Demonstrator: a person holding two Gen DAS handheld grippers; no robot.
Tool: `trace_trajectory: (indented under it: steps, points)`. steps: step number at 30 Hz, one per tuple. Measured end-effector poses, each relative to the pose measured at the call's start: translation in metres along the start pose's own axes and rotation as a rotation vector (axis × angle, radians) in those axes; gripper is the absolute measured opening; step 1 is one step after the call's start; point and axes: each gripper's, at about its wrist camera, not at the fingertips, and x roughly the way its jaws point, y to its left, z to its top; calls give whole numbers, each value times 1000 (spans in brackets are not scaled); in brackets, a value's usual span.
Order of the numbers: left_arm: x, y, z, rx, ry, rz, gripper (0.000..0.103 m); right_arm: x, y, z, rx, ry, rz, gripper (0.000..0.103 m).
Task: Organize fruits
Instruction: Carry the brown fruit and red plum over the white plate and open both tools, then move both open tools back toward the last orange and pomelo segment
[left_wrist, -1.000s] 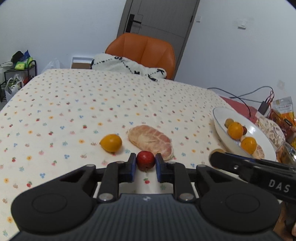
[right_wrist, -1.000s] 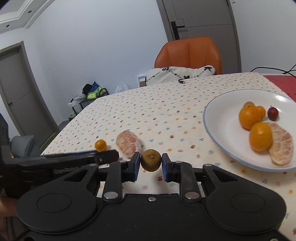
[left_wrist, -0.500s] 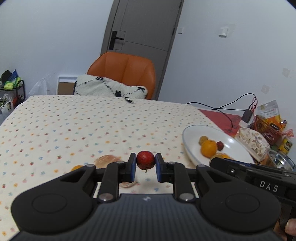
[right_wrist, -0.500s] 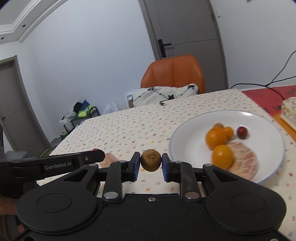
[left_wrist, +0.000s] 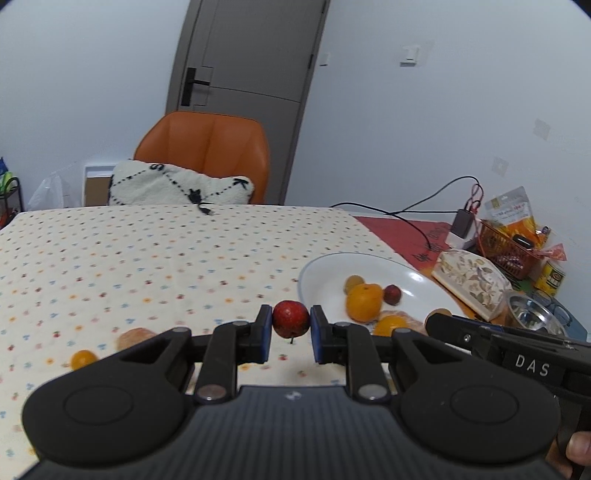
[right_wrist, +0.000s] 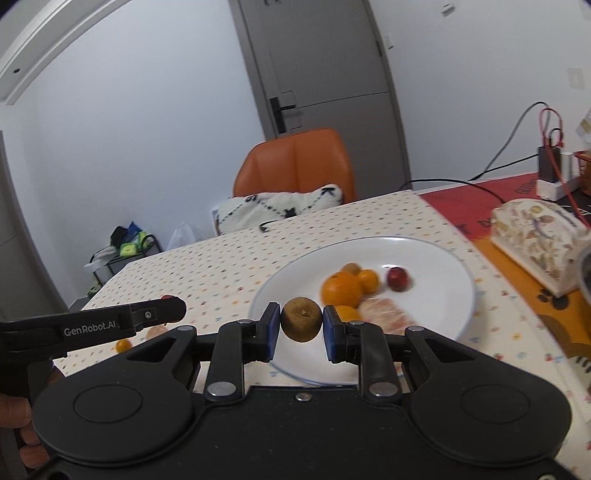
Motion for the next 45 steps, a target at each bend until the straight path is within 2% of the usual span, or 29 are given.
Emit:
trace_trajectory:
  steps: [17,25,27,29,32,34,35,39,44,45]
  points:
    - [34,-46,-4,73,53,-30,20,-9,-53,-4,70,-22,-70,23]
    - [45,-54,-5,96,64,12,23,0,-63,-10,94,-6,-66,23]
    - [45,-53,-5,98,73,16,29,2,-65,-9,96,-11,-68,23]
    - [42,-50,-4,94,63,27,51,4,-67,-8,98,-13,-74,23]
    - [34,-45,-4,87,28,58,72,8,-69,-7,98,-13,-82,26]
    - [28,-40,-4,77,14,77,79,8,-68,-7,98,-25,-86,31]
    - [26,-37,-4,70,9,84,80,7,-67,-7,96,-25,-84,32]
    - [19,-25,-3,47,6,108,84,2,-62,-6,94,-45,-82,56]
    - [7,-8,-4,19,-16,144,90,-2,-48,-5,77,-50,-59,64]
    - [6,-5,-5,15,-19,153,91,-3,-44,-5,73,-52,-53,69]
